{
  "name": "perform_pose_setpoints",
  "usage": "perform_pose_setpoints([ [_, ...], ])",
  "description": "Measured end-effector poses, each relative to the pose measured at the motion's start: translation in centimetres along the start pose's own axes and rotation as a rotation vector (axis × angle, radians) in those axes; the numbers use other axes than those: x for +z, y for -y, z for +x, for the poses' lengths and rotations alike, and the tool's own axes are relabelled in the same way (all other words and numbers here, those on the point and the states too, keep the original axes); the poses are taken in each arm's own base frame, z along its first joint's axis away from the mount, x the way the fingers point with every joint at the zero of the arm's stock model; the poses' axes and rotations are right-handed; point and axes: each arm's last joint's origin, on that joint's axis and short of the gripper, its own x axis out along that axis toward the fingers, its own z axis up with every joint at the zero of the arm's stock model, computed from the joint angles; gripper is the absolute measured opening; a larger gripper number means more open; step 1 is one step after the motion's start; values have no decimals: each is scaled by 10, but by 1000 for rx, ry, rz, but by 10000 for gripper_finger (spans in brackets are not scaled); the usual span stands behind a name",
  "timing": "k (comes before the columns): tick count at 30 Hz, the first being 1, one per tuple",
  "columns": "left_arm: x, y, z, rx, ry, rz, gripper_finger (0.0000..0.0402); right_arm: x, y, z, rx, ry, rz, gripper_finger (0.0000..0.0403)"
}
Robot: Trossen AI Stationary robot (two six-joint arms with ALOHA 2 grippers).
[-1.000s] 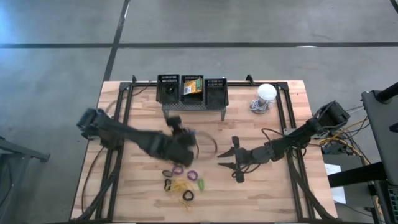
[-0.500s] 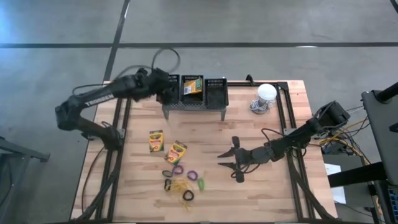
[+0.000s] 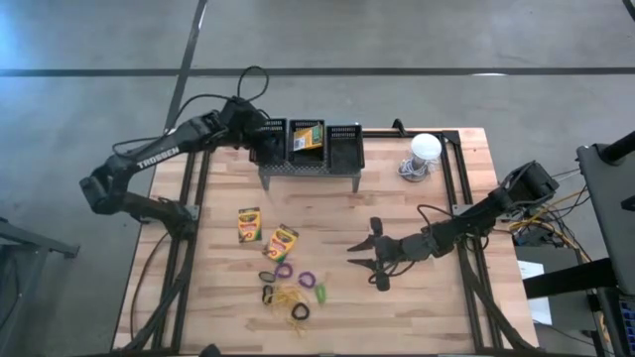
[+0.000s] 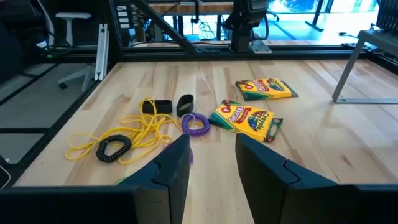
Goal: Pick & Place Office Desk Supplies
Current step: Put the black rubber band into the right black bin on the shelf
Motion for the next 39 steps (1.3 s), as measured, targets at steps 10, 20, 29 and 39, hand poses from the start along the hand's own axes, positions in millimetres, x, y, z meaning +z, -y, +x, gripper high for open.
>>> perform_pose_setpoints([
  [10, 13, 49, -57, -152, 101, 112, 166, 0, 0, 0, 0, 0, -2, 118],
  [20, -109, 194, -85, -302, 298, 473, 142, -9, -1, 5, -4, -29, -4, 114],
  [29, -232, 228, -81, -389, 431, 410, 140, -18, -7, 37, -28, -74, -19, 129],
  [39, -258, 203, -41, -352, 227, 201, 123, -24, -13, 86, -64, -144, 18, 150],
])
